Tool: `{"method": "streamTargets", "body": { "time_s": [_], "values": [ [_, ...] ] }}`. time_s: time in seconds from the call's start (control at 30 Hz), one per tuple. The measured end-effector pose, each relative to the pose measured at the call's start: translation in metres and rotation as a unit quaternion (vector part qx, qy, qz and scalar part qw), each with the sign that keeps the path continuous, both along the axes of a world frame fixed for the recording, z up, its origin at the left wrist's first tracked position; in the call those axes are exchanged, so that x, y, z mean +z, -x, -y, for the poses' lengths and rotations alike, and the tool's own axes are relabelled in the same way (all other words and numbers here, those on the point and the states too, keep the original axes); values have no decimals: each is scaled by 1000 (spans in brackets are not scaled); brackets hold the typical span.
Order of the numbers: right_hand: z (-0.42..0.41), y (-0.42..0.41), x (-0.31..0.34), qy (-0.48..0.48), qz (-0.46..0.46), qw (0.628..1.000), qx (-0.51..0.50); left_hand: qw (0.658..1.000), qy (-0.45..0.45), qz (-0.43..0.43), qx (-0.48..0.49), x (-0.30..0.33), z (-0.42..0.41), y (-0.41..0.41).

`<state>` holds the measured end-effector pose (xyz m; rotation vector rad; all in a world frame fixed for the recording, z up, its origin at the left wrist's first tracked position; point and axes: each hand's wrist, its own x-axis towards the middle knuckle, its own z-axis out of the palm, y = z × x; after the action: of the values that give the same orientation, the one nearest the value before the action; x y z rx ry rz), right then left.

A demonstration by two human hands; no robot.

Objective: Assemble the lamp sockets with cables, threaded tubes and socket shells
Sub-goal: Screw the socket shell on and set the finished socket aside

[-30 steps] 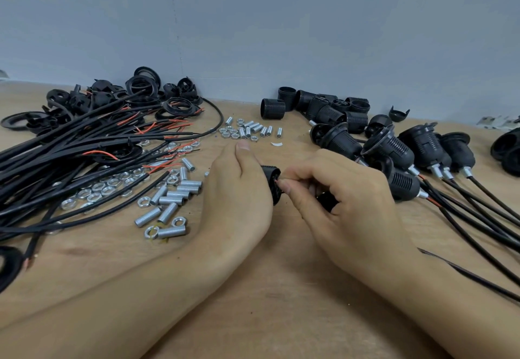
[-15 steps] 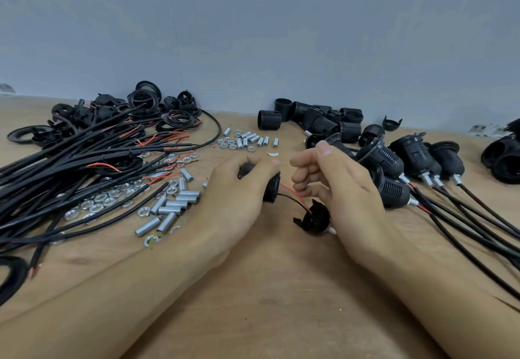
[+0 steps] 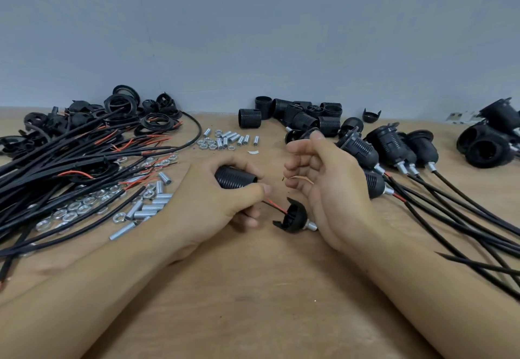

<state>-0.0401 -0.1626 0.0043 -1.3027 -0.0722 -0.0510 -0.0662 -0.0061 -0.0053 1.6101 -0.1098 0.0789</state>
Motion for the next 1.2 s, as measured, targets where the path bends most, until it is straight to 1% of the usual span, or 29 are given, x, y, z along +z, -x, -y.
{"method": "streamTargets", "body": {
  "time_s": [0.03, 0.07, 0.1, 0.13, 0.17, 0.2, 0.27, 0.3, 0.33, 0.37, 0.4, 0.43, 0.5, 0.53, 0.6, 0.63, 0.77, 0.93, 1.03, 1.13, 1.2],
  "values": [
    [2, 1, 2, 22, 16, 1000, 9, 1000, 2, -2, 4, 0, 0, 0],
    [6, 1, 6, 75, 48, 996, 19, 1000, 6, -4, 9, -1, 1, -1],
    [11, 2, 10, 156, 90, 983, 35, 1000, 11, -7, 15, -1, 1, -1],
    [17, 2, 15, 253, 135, 956, 61, 1000, 16, -7, 22, -1, 1, -2],
    [23, 3, 20, 340, 162, 921, 99, 999, 20, -6, 27, -1, 1, -2],
    [30, 5, 24, 413, 164, 884, 144, 999, 23, -4, 32, -2, 0, -3],
    [40, 7, 28, 505, 125, 820, 238, 999, 25, -6, 41, -2, 0, -3],
    [42, 8, 28, 531, 109, 796, 269, 999, 28, -10, 44, -2, 0, -3],
    [43, 8, 26, 545, 106, 784, 278, 998, 31, -14, 46, -3, 0, -4],
    [42, 6, 25, 546, 112, 787, 265, 998, 34, -17, 47, -3, 0, -5],
    [41, 5, 23, 536, 117, 798, 249, 998, 35, -19, 49, -3, 0, -6],
    [39, 3, 22, 512, 113, 818, 236, 998, 36, -19, 50, -3, 0, -6],
    [37, 3, 20, 436, 86, 865, 232, 998, 37, -18, 47, -2, 0, -6],
    [35, 5, 19, 396, 77, 883, 240, 998, 34, -19, 41, -2, -1, -5],
    [31, 8, 18, 326, 66, 906, 262, 999, 24, -17, 25, -1, 0, -3],
    [29, 9, 17, 311, 64, 910, 266, 1000, 18, -14, 22, -1, 0, -3],
    [19, 12, 11, 308, 88, 914, 249, 999, 3, -6, 36, -2, 0, -4],
    [16, 12, 10, 244, 73, 941, 222, 999, -22, -17, 40, -4, -3, -6],
    [16, 12, 12, 229, 76, 947, 211, 999, 20, -30, 23, -1, -3, -5],
    [17, 14, 14, 231, 87, 948, 200, 994, 87, -53, -44, 7, -1, -2],
    [18, 13, 14, 236, 92, 947, 199, 987, 135, -80, -35, 9, 1, -1]
  ]
}}
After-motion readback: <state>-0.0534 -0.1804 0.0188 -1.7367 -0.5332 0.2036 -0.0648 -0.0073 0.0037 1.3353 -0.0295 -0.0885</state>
